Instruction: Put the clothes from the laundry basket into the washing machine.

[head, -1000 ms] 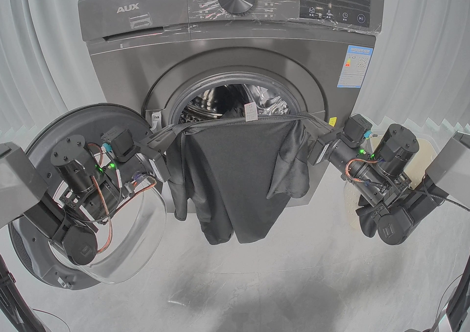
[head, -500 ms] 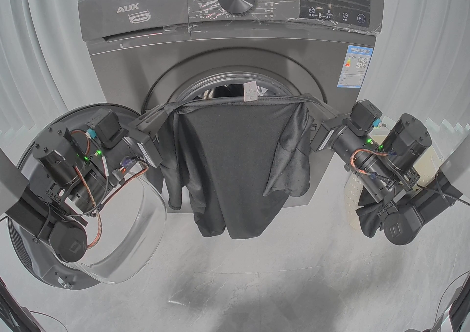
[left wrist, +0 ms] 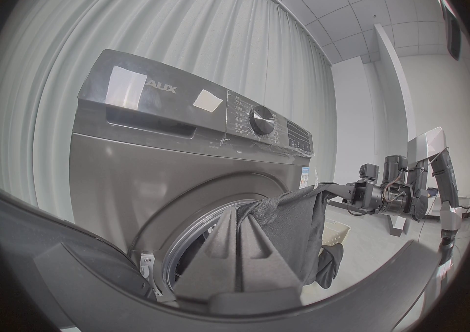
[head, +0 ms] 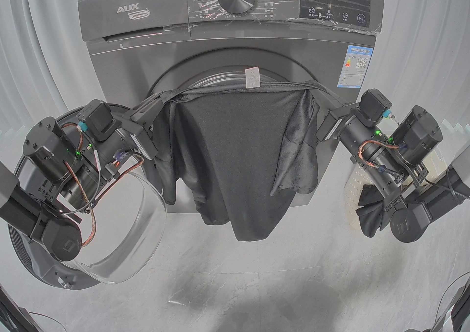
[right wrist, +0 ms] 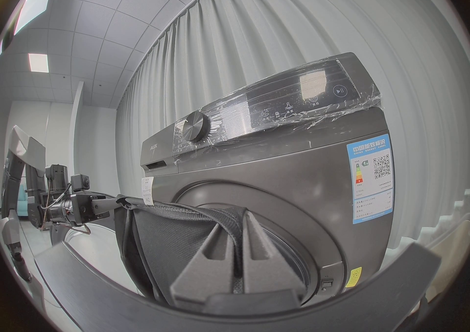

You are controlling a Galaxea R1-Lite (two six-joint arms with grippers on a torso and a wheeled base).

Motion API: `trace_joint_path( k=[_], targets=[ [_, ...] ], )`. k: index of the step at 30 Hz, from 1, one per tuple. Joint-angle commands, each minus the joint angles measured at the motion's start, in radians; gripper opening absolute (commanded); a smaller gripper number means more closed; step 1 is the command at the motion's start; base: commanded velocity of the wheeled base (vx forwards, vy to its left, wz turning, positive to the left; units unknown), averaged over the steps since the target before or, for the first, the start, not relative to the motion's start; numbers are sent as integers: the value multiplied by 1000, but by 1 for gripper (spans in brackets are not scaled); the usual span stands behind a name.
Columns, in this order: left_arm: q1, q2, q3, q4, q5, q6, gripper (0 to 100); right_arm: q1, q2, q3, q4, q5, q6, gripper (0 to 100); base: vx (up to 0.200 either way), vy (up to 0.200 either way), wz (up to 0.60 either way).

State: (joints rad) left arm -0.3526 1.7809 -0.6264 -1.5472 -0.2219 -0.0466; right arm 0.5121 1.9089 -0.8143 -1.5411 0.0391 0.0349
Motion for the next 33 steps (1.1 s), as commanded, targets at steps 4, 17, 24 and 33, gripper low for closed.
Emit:
trace_joint_path(
  k=[4, 17, 24, 33],
  targets=[
    [-2, -14, 5, 1, -1, -1, 0, 0, -8, 9, -1, 1, 0, 0, 0, 0, 0],
    [-16, -11, 7, 1, -1, -2, 0, -12, -7, 33, 7, 1, 23, 0, 0, 0, 0],
    [-23, -1, 10, 1, -1, -1, 0, 0, -5, 46, 4, -1, 23, 0, 0, 0, 0],
    [-48, 25, 74, 1, -13, 7, 0, 25, 1, 47, 6, -1, 23, 0, 0, 0, 0]
  ],
)
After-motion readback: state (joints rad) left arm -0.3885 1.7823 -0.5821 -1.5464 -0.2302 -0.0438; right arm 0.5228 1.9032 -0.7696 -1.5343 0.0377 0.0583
